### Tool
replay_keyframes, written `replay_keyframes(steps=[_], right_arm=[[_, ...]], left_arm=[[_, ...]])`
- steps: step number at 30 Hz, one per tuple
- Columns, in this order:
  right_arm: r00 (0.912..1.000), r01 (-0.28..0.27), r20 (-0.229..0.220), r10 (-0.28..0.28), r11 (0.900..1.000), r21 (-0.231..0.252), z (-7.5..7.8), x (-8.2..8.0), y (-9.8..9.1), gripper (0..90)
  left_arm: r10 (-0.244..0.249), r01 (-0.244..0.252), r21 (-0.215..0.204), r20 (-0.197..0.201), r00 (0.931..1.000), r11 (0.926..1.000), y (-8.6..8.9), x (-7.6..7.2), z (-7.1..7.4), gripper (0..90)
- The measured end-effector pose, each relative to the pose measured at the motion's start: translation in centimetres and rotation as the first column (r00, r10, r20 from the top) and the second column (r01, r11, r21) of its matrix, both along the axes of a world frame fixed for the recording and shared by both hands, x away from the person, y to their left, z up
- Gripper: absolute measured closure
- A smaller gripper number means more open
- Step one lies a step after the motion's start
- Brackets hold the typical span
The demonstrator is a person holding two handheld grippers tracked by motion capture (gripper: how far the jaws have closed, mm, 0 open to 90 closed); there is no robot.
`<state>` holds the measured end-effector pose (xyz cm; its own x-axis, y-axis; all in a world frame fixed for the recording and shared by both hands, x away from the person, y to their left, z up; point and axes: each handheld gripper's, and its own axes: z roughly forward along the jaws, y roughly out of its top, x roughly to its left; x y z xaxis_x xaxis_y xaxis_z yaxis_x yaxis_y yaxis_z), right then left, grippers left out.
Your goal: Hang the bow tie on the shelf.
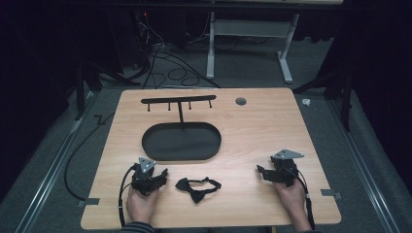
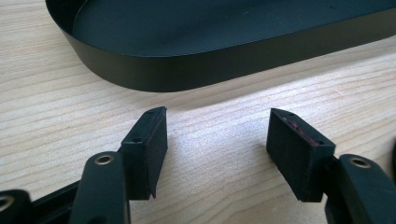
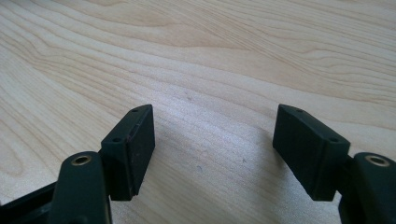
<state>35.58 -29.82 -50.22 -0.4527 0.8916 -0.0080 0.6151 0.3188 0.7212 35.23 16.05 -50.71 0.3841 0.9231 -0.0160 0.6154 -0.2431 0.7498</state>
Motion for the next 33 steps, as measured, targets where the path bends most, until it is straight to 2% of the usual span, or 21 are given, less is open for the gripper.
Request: replay_keyframes(steps=[33], right_arm=[[1.0000,-0.001,0.000,0.001,1.0000,0.001,0.00,0.00,-0.01,30.9]], left_arm=[[0.001,-0.001,-0.003,-0.006,1.0000,1.0000,-0.05,-0.09,0.03,36.7]])
